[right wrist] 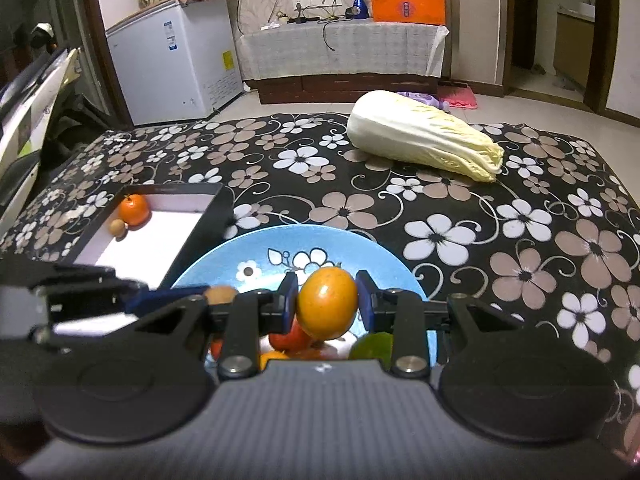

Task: Organize fruits
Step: 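Carry both held fruits over the blue plate and lower them, then open both tools to release the fruits onto the plate, then move both open tools back over the white tray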

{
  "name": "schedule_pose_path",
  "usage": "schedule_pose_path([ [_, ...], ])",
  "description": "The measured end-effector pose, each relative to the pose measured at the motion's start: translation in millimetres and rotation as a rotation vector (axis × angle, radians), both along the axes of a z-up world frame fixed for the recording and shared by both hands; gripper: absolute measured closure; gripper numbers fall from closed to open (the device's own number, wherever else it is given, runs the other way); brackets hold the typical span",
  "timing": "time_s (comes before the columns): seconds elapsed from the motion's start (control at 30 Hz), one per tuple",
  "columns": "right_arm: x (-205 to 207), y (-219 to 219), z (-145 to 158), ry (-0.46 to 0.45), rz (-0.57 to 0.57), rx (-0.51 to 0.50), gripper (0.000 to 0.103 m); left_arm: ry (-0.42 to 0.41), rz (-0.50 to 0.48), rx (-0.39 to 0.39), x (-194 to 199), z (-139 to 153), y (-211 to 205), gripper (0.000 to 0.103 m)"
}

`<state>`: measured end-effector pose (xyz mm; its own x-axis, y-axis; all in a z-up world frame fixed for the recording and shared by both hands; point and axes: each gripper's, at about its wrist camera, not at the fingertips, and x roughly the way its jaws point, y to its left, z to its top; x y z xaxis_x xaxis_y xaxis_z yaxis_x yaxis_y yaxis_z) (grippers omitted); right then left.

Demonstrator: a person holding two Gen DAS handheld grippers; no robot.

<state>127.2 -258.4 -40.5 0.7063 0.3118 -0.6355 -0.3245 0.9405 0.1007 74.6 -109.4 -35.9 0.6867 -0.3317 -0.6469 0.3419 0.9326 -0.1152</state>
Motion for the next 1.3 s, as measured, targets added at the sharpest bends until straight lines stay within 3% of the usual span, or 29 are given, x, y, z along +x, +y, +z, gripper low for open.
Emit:
schedule_pose_path([
  [0.4, 19.3, 16.5, -13.0, 0.001, -0.010, -0.045, 0.067, 0.003, -0.005, -0.002, 4.2, -1.3, -0.1, 0.072],
  [0.43, 19.2, 16.5, -13.1, 0.002, -0.010, -0.046, 0.064, 0.003, -0.001, -0.005, 4.3, -0.7, 1.0, 0.066],
  [0.53, 15.7, 18.6, -10.4, -0.025, -0.012, -0.049, 0.049, -0.012, 0.011, -0.010, 2.8, 2.7, 4.9, 0.058],
  [0.8, 11.3, 26.7, 9.4, -0.115, -0.010, 0.054, 0.049, -0.031, 0.073, -0.029, -4.0, 14.8, 37.3, 0.058],
  [1.07, 8.6, 78.5, 23.3, -0.173, 0.170, 0.140, 0.050, -0.040, 0.203, -0.041, -13.3, 25.8, 110.3, 0.058],
  [1.3, 16.9, 140.3, 13.8, -0.121, 0.297, 0.113, 0.066, -0.010, 0.281, 0.001, -25.8, 21.1, 166.4, 0.058],
])
